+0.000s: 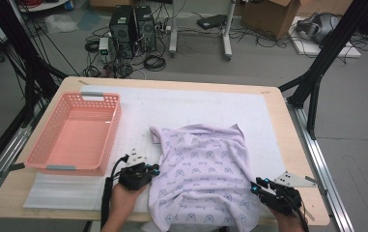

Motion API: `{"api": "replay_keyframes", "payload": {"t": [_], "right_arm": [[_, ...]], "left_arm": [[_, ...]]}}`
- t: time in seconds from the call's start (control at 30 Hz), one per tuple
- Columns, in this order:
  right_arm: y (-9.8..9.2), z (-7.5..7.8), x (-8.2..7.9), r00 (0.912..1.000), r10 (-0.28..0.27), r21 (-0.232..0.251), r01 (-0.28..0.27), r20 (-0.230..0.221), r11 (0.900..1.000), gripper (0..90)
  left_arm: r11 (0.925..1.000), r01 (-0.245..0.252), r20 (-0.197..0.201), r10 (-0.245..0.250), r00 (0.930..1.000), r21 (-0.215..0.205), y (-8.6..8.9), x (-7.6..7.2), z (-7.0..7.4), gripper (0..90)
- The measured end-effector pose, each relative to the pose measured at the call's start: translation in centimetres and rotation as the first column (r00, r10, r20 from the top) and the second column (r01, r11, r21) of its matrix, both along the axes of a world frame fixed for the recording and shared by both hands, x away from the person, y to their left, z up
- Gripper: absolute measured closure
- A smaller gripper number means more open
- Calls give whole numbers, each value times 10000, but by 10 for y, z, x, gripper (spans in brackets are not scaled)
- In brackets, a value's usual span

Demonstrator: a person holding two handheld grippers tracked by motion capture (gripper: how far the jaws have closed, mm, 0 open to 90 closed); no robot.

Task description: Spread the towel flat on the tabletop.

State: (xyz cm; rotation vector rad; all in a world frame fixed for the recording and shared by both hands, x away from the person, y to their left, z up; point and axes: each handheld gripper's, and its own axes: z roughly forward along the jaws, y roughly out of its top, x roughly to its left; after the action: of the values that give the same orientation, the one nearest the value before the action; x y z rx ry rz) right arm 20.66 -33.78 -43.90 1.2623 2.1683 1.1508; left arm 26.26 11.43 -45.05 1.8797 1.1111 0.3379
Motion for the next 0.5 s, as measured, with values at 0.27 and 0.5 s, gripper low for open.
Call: {"api": "replay_keyframes", "payload": {"t": [0.27, 0.5], "right_arm": [[0, 1, 1, 9999, -104, 339, 106, -48, 9994, 663], [11, -6, 11, 9991, -34, 89, 38, -433, 10000, 596]], "left_arm": [[9957, -198, -33, 196, 9998, -904, 33, -12, -1, 695], [9942, 609, -431, -649, 9970, -890, 18, -18, -6, 485]]}}
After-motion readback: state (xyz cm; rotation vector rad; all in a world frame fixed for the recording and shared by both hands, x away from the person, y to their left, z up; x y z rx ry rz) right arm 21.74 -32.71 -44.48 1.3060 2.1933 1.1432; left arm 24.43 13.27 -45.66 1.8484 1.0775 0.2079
